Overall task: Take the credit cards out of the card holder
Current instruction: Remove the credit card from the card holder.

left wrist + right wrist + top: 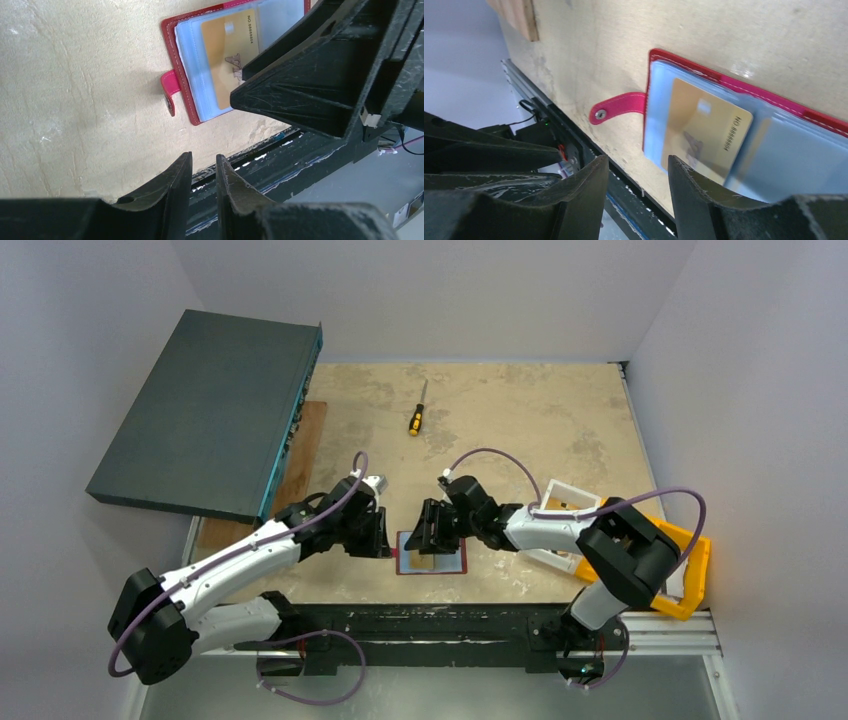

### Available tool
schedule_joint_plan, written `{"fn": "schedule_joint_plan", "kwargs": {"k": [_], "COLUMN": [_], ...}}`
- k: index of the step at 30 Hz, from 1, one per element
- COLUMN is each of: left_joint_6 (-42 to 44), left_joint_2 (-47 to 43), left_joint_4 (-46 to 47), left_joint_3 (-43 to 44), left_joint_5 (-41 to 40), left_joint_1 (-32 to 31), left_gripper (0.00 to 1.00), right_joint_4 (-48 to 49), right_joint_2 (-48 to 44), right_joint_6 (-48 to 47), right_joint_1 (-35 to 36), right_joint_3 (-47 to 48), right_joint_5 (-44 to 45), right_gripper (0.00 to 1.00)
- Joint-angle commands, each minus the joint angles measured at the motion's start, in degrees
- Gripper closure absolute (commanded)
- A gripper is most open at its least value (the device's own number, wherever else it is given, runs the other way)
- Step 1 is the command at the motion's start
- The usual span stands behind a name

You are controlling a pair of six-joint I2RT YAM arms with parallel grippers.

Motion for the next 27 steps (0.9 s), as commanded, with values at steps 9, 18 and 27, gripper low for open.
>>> {"fn": "schedule_joint_plan", "kwargs": {"k": [9, 18, 27], "left_joint_6": [0.2, 0.1, 0.3], "left_joint_2": [10.6, 20.0, 25.7], "left_joint_4": [9.9, 14.9, 17.6], "left_joint_3": [4.9, 7.0, 4.3], "left_joint_5": [4.1, 5.5, 3.1], "left_joint_1": [0.2, 0.3, 0.3], "left_gripper": [0.82, 0.89, 1.0], "right_joint_4": [-3.8, 3.7, 6.4], "right_joint_2": [-10.2, -7.1, -5.2], "right_joint_6": [-1.9, -1.2, -1.3], "right_joint_1": [-1.9, -2.7, -4.0], "right_joint_3": [-2.4, -7.0, -9.2], "right_joint_5": [6.0, 3.9, 3.4], "right_gripper": [0.54, 0.61, 0.63]}}
